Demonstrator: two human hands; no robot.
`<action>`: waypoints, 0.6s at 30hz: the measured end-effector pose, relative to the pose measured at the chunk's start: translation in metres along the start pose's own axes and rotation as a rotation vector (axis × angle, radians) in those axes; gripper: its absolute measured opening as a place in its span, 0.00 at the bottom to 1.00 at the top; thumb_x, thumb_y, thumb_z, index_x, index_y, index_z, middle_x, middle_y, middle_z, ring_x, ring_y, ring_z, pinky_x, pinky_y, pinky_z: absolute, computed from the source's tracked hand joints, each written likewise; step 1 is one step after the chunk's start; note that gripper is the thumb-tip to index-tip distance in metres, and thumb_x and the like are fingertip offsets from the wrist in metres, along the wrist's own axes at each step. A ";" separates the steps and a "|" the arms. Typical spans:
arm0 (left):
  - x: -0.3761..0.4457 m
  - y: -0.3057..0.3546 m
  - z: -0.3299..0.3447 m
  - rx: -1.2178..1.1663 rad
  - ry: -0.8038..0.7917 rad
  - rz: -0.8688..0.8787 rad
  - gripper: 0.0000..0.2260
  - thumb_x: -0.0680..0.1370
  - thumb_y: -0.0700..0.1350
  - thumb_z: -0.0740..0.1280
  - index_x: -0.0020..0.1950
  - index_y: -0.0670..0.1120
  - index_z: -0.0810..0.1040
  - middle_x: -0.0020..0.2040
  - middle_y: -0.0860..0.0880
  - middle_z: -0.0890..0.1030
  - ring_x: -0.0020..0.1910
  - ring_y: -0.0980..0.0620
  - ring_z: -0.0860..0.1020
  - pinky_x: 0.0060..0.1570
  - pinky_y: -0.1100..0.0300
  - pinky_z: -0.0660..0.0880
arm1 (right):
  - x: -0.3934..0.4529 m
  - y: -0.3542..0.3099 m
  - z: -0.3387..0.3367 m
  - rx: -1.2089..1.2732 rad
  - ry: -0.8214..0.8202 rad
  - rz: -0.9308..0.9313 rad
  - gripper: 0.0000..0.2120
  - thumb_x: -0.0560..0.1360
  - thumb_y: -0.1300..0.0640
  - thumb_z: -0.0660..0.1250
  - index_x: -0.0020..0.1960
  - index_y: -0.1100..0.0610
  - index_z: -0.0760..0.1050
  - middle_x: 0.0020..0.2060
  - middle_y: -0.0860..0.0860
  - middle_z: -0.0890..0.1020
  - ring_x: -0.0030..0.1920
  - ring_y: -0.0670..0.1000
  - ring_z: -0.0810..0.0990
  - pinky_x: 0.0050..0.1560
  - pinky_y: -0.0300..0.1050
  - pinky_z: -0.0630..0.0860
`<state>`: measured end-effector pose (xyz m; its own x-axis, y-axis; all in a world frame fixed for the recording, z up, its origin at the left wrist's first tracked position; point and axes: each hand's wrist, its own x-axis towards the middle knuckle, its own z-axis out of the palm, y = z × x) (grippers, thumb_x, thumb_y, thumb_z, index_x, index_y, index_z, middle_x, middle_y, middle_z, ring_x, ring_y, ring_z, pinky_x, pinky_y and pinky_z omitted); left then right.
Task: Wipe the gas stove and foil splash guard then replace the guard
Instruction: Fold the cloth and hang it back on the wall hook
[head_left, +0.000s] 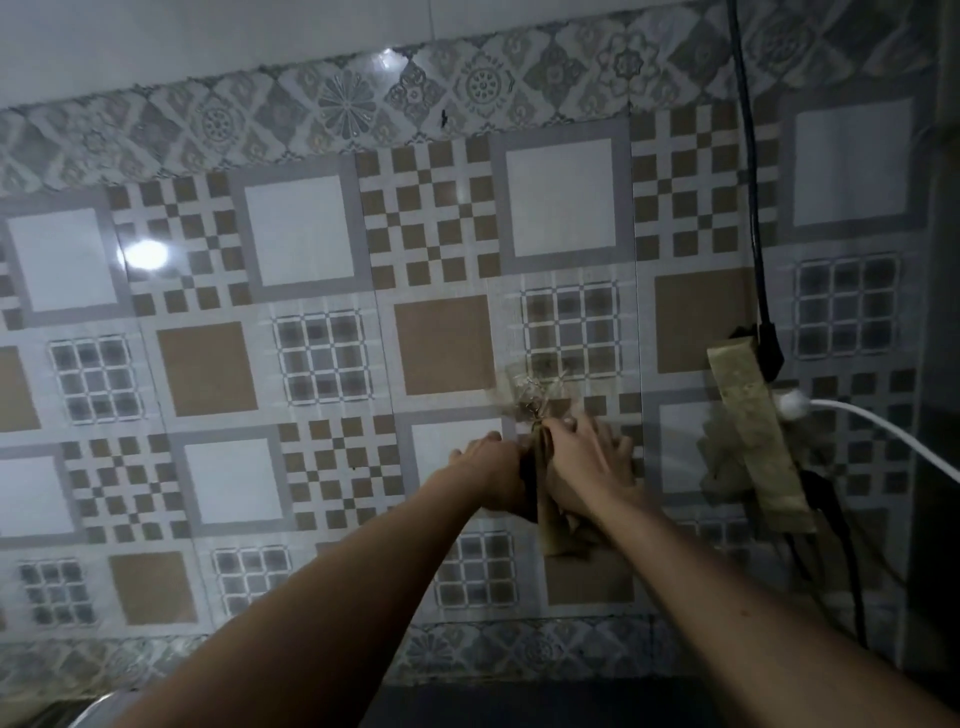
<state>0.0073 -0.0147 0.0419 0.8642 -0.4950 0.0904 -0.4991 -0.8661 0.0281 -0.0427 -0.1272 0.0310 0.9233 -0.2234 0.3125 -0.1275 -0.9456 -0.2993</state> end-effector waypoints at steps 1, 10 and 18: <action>-0.009 0.000 -0.004 0.009 -0.038 -0.001 0.24 0.77 0.47 0.66 0.73 0.51 0.66 0.66 0.43 0.69 0.65 0.42 0.69 0.66 0.43 0.66 | -0.004 -0.004 -0.003 -0.014 -0.019 0.017 0.23 0.79 0.51 0.58 0.72 0.52 0.61 0.72 0.58 0.61 0.72 0.62 0.59 0.71 0.59 0.58; -0.110 -0.016 -0.041 0.245 -0.085 -0.018 0.22 0.80 0.42 0.61 0.75 0.47 0.65 0.71 0.43 0.67 0.71 0.42 0.66 0.70 0.39 0.60 | -0.063 -0.042 -0.042 -0.084 0.048 -0.057 0.33 0.74 0.56 0.65 0.74 0.53 0.55 0.71 0.58 0.64 0.70 0.61 0.63 0.69 0.62 0.57; -0.268 -0.060 -0.032 -0.023 0.098 -0.037 0.17 0.80 0.47 0.63 0.69 0.49 0.73 0.66 0.48 0.77 0.63 0.50 0.76 0.63 0.54 0.72 | -0.174 -0.115 -0.054 -0.097 -0.226 -0.366 0.25 0.76 0.54 0.63 0.72 0.50 0.62 0.66 0.52 0.71 0.65 0.56 0.70 0.67 0.59 0.63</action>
<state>-0.1961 0.1717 0.0481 0.8723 -0.4525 0.1853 -0.4691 -0.8814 0.0558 -0.2083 0.0074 0.0596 0.9687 0.1773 0.1738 0.1989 -0.9731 -0.1164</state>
